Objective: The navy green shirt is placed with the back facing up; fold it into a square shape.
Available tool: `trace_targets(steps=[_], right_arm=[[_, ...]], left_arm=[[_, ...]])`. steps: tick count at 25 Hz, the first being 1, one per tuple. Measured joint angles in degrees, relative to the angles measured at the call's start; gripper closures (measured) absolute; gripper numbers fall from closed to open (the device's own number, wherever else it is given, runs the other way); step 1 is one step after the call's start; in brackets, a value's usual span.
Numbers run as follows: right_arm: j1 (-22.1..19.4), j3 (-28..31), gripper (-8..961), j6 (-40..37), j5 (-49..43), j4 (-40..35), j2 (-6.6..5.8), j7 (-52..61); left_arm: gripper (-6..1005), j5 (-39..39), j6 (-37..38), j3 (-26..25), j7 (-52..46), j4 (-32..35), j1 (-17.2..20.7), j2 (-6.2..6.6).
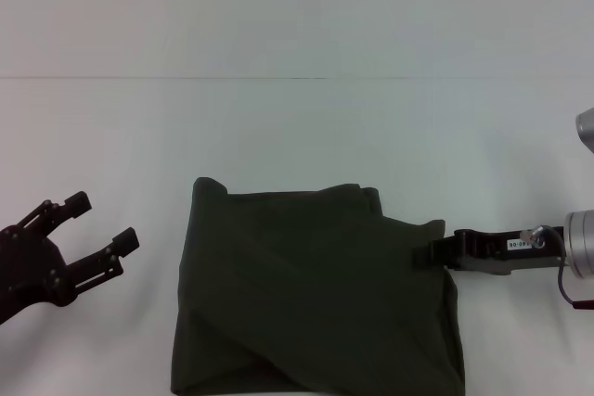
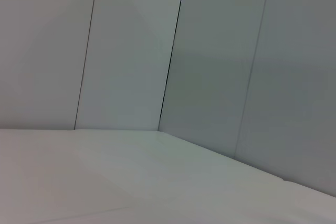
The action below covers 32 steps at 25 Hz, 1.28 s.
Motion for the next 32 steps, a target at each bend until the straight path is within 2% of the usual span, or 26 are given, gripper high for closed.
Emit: trace_targets(steps=[13, 18, 22, 26, 29, 32], right_arm=[[0.47, 0.61, 853, -0.77, 4.27, -0.49, -0.55, -1.65], [2.57, 0.56, 855, -1.97, 7.91, -0.96, -0.82, -3.83], [3.58, 0.52, 856, -4.33, 9.0, -3.07, -0.48, -4.88], [2.8, 0.66, 857, -4.83, 10.03, -4.46, -0.4, -5.69], [1.61, 0.73, 858, -2.6, 10.01, -3.9, -0.79, -5.56], [0.73, 0.74, 858, 0.2, 9.99, -3.78, -0.68, -5.69]], left_arm=[[66, -0.63, -0.38, 0.0, 0.0, -0.26, -0.08, 0.0], [66, -1.11, -0.45, 0.0, 0.0, -0.27, -0.09, 0.0], [66, -1.34, -0.56, 0.0, -0.01, -0.26, -0.09, 0.06], [66, -1.43, -0.91, 0.0, -0.01, -0.5, -0.16, 0.02], [66, -1.82, -0.97, 0.0, 0.0, -0.96, -0.18, 0.03], [66, -2.17, -0.98, 0.0, -0.01, -1.15, -0.21, 0.06]])
